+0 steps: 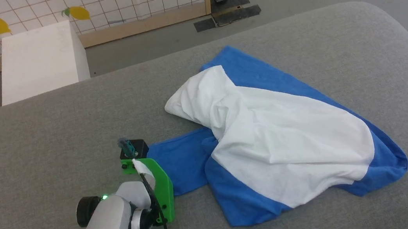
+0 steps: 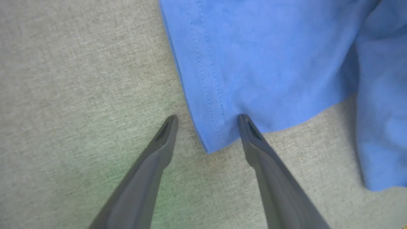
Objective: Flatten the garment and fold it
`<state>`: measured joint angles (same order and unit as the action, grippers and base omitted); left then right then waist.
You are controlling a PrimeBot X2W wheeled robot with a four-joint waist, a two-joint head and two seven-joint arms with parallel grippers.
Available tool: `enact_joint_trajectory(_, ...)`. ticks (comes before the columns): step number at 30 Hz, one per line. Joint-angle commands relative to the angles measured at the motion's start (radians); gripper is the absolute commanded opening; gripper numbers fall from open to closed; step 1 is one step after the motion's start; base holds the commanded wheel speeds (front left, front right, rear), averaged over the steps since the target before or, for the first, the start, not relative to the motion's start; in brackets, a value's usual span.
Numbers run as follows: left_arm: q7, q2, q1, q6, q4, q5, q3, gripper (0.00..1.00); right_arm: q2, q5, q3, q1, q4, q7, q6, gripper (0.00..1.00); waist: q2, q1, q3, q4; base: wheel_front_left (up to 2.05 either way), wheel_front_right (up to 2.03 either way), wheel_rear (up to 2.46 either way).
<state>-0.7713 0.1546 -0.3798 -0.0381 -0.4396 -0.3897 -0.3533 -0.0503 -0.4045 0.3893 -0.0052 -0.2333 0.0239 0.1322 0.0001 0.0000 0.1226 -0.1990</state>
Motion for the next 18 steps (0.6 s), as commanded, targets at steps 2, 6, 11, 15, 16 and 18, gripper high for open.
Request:
enact_joint_trajectory(2, 0.005, -0.045, 0.052, 0.036, -0.036, -0.033, -0.029, 0.00, 0.000, 0.002, -0.001, -0.016, -0.016, 0.014, -0.002, 1.00, -0.0001, 0.0000, 0.004, 0.003, 0.00, 0.00, 0.00)
enact_joint_trajectory(6, 0.083, -0.062, 0.046, 0.046, -0.014, -0.074, 0.002, 0.00, 0.000, 0.009, -0.009, -0.021, -0.035, 0.023, -0.002, 1.00, -0.0001, 0.0000, -0.008, 0.026, 0.00, 0.00, 0.00)
enact_joint_trajectory(11, 0.233, -0.039, -0.018, 0.015, 0.066, -0.138, 0.144, 0.00, 0.000, 0.021, -0.013, -0.027, -0.044, 0.026, -0.002, 1.00, -0.0001, 0.0000, -0.027, 0.069, 0.00, 0.00, 0.00)
enact_joint_trajectory(15, 0.303, 0.049, -0.055, -0.041, 0.138, -0.170, 0.292, 0.00, 0.000, 0.022, -0.021, -0.030, -0.045, 0.026, -0.002, 1.00, -0.0001, 0.0000, -0.033, 0.099, 0.00, 0.00, 0.00)
enact_joint_trajectory(16, 0.313, 0.074, -0.058, -0.059, 0.152, -0.172, 0.325, 0.00, 0.000, 0.023, -0.022, -0.029, -0.046, 0.026, -0.002, 1.00, -0.0001, 0.0000, -0.034, 0.107, 0.00, 0.00, 0.00)
enact_joint_trajectory(18, 0.323, 0.142, -0.055, -0.102, 0.179, -0.166, 0.397, 0.00, 0.000, 0.025, -0.026, -0.028, -0.047, 0.025, -0.002, 1.00, -0.0001, 0.0000, -0.033, 0.127, 0.00, 0.00, 0.00)
